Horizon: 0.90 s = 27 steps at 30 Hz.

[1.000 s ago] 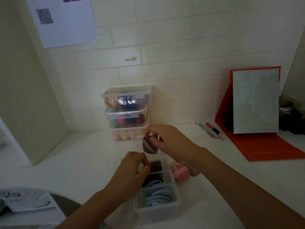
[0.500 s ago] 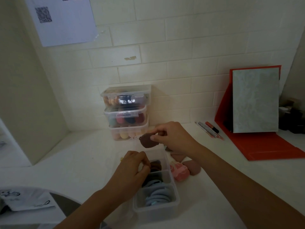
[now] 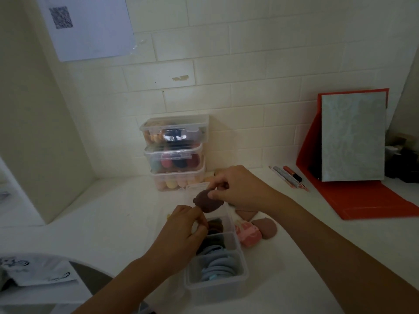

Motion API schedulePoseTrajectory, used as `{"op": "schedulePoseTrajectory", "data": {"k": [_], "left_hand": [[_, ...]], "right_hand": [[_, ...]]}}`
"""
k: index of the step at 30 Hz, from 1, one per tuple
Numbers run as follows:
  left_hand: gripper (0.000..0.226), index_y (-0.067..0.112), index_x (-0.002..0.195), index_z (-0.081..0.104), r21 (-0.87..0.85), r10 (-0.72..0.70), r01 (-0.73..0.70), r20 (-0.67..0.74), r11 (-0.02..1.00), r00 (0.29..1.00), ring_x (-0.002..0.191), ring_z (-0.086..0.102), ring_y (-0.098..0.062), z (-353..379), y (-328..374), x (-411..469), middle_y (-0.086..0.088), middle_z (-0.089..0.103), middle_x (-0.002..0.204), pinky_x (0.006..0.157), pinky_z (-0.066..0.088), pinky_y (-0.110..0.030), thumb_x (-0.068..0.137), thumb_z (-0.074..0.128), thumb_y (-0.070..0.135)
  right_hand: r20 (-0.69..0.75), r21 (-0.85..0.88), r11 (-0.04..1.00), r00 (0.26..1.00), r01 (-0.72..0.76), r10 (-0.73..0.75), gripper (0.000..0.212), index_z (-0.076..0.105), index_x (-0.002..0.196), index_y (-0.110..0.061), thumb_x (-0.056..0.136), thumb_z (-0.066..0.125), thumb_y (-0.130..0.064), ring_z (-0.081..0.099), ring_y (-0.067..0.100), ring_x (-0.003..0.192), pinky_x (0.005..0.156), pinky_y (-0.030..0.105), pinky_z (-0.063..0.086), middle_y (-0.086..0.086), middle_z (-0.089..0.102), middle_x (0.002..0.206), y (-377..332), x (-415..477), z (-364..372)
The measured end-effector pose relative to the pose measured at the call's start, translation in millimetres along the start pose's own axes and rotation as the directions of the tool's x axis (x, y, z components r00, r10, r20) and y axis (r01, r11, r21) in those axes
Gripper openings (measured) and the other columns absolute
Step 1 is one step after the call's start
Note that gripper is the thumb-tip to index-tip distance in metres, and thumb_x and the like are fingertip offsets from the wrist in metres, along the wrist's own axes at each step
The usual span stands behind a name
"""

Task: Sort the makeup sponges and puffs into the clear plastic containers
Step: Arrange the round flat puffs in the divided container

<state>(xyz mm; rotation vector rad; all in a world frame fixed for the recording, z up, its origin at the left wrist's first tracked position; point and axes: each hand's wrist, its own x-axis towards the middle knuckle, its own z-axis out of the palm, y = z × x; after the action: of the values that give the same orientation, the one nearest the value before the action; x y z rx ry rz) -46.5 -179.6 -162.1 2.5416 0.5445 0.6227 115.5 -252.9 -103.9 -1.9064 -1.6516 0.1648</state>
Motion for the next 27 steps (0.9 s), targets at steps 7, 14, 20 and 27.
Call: {"op": "schedulePoseTrajectory", "data": {"k": [7,14,20,27], "left_hand": [[0.016,0.028,0.080,0.051,0.006,0.009,-0.009,-0.019,1.000,1.000,0.095,0.042,0.001,-1.6,3.2,-0.6,0.018,0.048,0.088,0.075,0.033,-0.011,0.091,0.047,0.018],[0.013,0.028,0.080,0.052,0.054,0.044,-0.043,-0.019,0.998,0.999,0.095,0.040,0.003,-2.4,5.4,-2.7,0.020,0.049,0.085,0.073,0.033,-0.012,0.090,0.048,0.021],[0.017,0.037,0.107,0.043,0.065,0.028,-0.029,0.017,0.997,0.999,0.099,0.044,0.001,-4.0,7.9,-3.0,0.021,0.045,0.104,0.086,0.036,-0.014,0.090,0.045,0.031],[0.031,0.028,0.113,0.055,0.303,-0.095,-0.010,0.331,0.953,0.939,0.100,0.042,-0.003,-14.2,3.9,15.1,0.008,0.057,0.107,0.113,0.015,-0.039,0.098,0.030,0.037]], "right_hand": [[0.084,-0.332,0.939,0.994,0.088,-0.064,0.025,0.072,0.108,-0.020,0.089,0.058,-0.028,0.047,0.005,0.065,0.050,0.011,0.027,-0.004,0.064,0.082,-2.5,-1.9,15.8],[0.247,-0.375,0.922,0.969,0.096,-0.001,0.019,0.075,0.097,-0.016,0.088,0.060,-0.023,0.049,0.008,0.061,0.059,0.020,0.043,-0.002,0.065,0.081,-6.0,-6.9,8.8],[0.360,-0.292,0.956,0.928,0.016,0.095,0.022,0.070,0.093,-0.009,0.093,0.049,-0.017,0.049,0.008,0.060,0.058,0.020,0.042,-0.006,0.053,0.065,1.1,-4.8,11.5],[0.275,0.003,0.998,0.960,-0.064,0.060,0.017,0.075,0.091,-0.023,0.091,0.058,-0.028,0.047,-0.005,0.047,0.048,0.009,0.034,-0.013,0.056,0.063,10.7,-4.5,-10.6]]}}
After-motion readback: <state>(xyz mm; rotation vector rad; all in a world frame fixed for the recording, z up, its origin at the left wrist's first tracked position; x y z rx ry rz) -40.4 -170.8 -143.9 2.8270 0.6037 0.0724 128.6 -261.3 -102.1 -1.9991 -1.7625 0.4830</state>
